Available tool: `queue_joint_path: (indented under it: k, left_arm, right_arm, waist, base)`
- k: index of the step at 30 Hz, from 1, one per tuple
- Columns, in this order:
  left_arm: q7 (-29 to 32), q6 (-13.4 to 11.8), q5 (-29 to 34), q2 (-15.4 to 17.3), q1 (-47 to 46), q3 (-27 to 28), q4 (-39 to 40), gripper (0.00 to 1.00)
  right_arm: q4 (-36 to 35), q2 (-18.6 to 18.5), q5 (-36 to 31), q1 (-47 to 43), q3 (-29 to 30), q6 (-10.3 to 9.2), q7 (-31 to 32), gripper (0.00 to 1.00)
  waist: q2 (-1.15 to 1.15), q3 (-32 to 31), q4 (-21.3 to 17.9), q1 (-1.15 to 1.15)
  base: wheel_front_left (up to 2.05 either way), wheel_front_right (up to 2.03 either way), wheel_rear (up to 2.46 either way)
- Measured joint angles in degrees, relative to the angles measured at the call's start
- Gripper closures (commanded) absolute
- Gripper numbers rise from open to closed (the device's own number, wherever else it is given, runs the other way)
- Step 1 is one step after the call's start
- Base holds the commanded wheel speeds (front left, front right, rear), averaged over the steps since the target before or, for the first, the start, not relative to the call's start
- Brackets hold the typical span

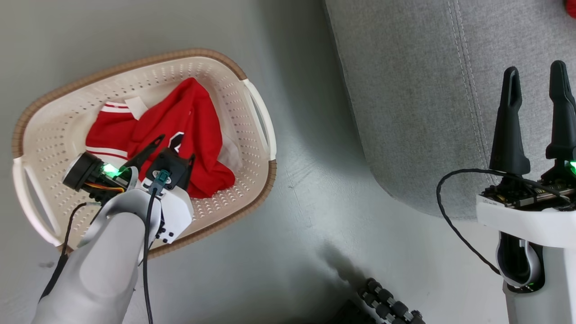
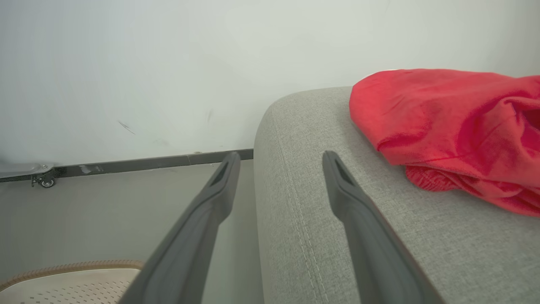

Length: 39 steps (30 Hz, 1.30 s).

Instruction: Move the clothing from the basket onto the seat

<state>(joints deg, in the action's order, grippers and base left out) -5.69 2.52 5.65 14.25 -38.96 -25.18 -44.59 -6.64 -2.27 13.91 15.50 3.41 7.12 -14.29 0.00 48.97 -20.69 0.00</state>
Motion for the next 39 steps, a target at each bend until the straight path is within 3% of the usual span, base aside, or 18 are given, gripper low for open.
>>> queue_joint_path:
  k: [21, 39]
  left_arm:
    - [8.28, -0.04, 3.15, 4.56, -5.38, -0.46, -7.14, 0.0]
    - [10.24, -0.77, 3.65, 3.69, -6.12, -1.0, -10.33, 0.0]
  right_arm:
    - [0.89, 0.03, 3.49, 3.91, -1.65, 0.0, -0.01, 0.0]
    - [2.24, 0.03, 4.08, 5.65, -1.81, 0.0, -0.01, 0.0]
  waist:
    - [0.0, 5.25, -3.72, 0.0]
    - [0.0, 5.99, -4.67, 0.0]
  base:
    - [0.0, 0.0, 0.0]
    - [0.0, 0.0, 0.0]
